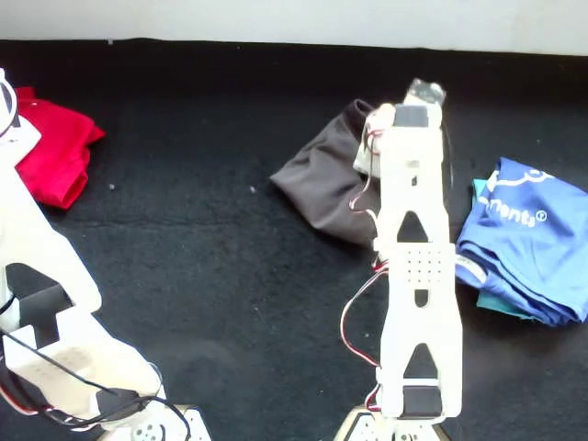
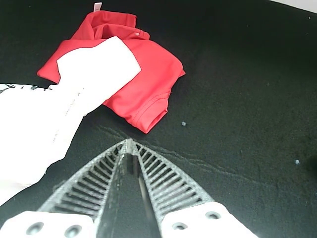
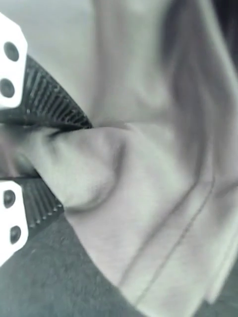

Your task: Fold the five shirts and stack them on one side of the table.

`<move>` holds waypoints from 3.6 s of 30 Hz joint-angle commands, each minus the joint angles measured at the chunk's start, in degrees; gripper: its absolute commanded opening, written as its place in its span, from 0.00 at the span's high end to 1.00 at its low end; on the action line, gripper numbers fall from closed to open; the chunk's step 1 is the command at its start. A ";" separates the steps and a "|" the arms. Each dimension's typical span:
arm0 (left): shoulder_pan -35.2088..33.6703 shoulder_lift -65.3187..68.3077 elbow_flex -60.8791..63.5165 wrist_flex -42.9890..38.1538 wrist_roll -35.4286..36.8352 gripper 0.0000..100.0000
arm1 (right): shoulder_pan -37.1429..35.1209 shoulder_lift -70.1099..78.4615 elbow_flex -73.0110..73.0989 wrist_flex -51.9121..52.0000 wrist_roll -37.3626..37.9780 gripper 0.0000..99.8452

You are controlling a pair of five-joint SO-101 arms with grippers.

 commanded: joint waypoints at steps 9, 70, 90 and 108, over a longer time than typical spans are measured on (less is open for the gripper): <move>0.48 -0.22 0.04 -0.26 -0.53 0.99 | 6.46 -25.80 -1.36 1.36 19.43 0.99; 0.66 -0.22 2.33 -0.26 -0.53 0.99 | 49.10 -29.93 26.77 -12.44 51.60 0.69; 0.57 -0.84 2.15 -0.35 -0.53 0.99 | 39.52 -53.05 49.54 1.36 55.03 0.99; 0.57 -0.84 2.07 -0.35 -0.62 0.99 | 27.21 -54.20 81.63 -12.53 51.25 0.99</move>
